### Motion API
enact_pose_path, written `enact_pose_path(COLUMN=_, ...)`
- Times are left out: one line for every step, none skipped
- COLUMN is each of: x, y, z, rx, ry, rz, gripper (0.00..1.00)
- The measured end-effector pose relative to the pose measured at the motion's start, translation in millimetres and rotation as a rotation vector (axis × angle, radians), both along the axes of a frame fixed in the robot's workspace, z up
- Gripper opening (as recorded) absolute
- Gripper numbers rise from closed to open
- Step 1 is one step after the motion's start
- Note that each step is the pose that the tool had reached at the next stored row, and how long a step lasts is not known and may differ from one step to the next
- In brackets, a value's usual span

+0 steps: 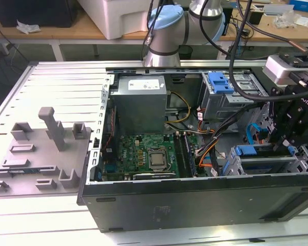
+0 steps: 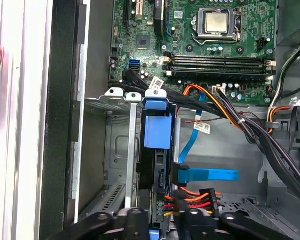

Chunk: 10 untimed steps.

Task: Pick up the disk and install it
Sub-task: 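Insert the first disk wire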

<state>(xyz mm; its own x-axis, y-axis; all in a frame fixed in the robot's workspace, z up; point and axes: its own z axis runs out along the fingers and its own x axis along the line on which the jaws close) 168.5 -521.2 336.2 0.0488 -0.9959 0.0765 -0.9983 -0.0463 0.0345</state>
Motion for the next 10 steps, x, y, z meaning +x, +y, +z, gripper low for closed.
enact_pose_path(x=0.0, y=0.0, z=0.1, rx=-0.0002, ry=-0.0001, rz=0.0, gripper=0.36)
enact_pose_path(x=0.0, y=0.0, z=0.1, rx=-0.0002, ry=0.0, rz=0.0, gripper=0.36)
enact_pose_path(x=0.0, y=0.0, z=0.1, rx=-0.0003, ry=-0.0001, rz=0.0, gripper=0.36)
enact_pose_path(x=0.0, y=0.0, z=0.1, rx=-0.0002, ry=0.0, rz=0.0, gripper=0.36)
enact_pose_path(x=0.0, y=0.0, z=0.3, rx=-0.0003, ry=0.0, rz=0.0, gripper=0.36)
enact_pose_path(x=-0.1, y=0.0, z=0.7, rx=-0.0004, ry=0.0, rz=0.0, gripper=0.36)
enact_pose_path(x=-0.1, y=0.0, z=1.7, rx=-0.0004, ry=0.0, rz=0.0, gripper=0.36)
enact_pose_path(x=-0.1, y=0.0, z=2.5, rx=-0.0004, ry=0.0, rz=0.0, gripper=0.36)
enact_pose_path(x=-0.1, y=0.0, z=3.7, rx=-0.0005, ry=0.0, rz=0.0, gripper=0.36)
enact_pose_path(x=-0.1, y=0.0, z=4.6, rx=-0.0004, ry=-0.0001, rz=0.0, gripper=0.36)
